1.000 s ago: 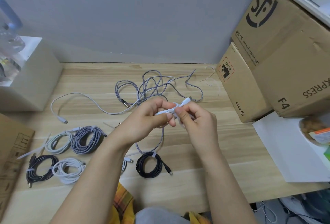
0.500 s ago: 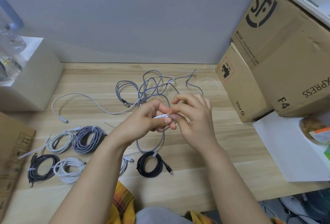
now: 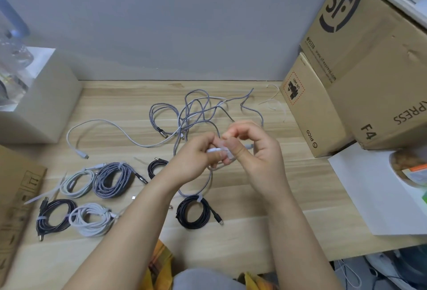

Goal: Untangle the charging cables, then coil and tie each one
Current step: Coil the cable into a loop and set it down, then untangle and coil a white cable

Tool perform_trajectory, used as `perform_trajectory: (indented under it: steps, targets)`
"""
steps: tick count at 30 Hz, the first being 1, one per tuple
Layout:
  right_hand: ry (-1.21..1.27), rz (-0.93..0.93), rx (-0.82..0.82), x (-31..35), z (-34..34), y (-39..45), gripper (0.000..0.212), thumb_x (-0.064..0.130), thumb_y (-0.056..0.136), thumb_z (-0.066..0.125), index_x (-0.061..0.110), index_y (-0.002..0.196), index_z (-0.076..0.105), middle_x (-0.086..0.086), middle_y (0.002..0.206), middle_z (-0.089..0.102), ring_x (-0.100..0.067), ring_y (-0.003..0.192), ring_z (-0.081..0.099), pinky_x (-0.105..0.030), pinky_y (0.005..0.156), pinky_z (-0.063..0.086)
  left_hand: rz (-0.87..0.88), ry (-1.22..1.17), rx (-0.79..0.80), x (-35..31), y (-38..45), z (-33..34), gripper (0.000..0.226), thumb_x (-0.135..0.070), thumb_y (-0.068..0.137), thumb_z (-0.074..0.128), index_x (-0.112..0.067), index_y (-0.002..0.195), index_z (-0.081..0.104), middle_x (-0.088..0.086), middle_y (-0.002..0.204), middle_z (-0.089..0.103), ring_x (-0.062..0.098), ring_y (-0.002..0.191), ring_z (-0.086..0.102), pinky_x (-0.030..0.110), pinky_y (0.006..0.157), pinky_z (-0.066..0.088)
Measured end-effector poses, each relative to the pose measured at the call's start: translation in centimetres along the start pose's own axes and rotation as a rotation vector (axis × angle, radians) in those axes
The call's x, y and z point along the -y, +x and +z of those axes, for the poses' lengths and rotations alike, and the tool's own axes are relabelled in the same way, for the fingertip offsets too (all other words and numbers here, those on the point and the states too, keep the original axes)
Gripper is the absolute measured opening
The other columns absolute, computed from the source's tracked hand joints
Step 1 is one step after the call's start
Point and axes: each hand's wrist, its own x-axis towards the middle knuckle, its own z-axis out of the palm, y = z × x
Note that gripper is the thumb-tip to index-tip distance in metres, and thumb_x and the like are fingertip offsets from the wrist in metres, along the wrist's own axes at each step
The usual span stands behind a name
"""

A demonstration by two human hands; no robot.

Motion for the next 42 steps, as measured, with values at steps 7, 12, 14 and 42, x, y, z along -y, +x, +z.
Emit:
perform_trajectory:
  steps: [7, 12, 14, 42]
  targets:
    - [-0.041, 0.161, 0.021, -3.8, -2.7, -1.5, 0.026, 0.051, 0.087, 0.049, 0.031, 0.085, 0.065, 0.009, 0.1, 0.06, -0.007, 0.103, 0.056, -0.02, 0.09, 0.04, -0.08, -0.128, 0.025, 0.6, -0.5, 0.8, 0.014, 0.006, 0.089, 0.054, -0.008, 0.089, 0.05, 0.001, 0.066, 0.065, 0.003, 0.05, 0.05, 0.01, 0.049, 0.036]
    - [-0.056, 0.441, 0.136, -6.4, -4.0, -3.1, 0.032, 0.053, 0.081, 0.05, 0.028, 0.096, 0.064, 0.011, 0.099, 0.064, -0.007, 0.098, 0.058, -0.021, 0.088, 0.043, -0.081, -0.144, 0.082, 1.2, -0.3, 1.9, 0.007, -0.001, 0.09, 0.056, -0.005, 0.086, 0.052, 0.0, 0.066, 0.065, 0.005, 0.056, 0.053, 0.01, 0.052, 0.038]
    - [-0.118, 0.452, 0.189, -6.9, -4.8, -3.4, 0.017, 0.036, 0.086, 0.056, 0.024, 0.091, 0.066, 0.008, 0.104, 0.06, -0.003, 0.099, 0.057, -0.015, 0.087, 0.041, -0.083, -0.109, 0.082, 1.7, 0.0, 2.5, 0.017, -0.016, 0.089, 0.06, -0.006, 0.078, 0.052, -0.004, 0.063, 0.065, 0.01, 0.064, 0.055, 0.015, 0.059, 0.041]
    - [-0.584, 0.79, 0.086, -17.7, -3.8, -4.5, 0.046, 0.008, 0.072, 0.072, 0.016, 0.114, 0.056, -0.001, 0.108, 0.057, -0.022, 0.102, 0.053, -0.036, 0.089, 0.043, -0.348, 0.484, -0.556, 10.3, 5.8, -1.4, 0.026, -0.004, 0.085, 0.054, -0.016, 0.107, 0.061, -0.004, 0.101, 0.063, 0.017, 0.086, 0.059, 0.025, 0.076, 0.043]
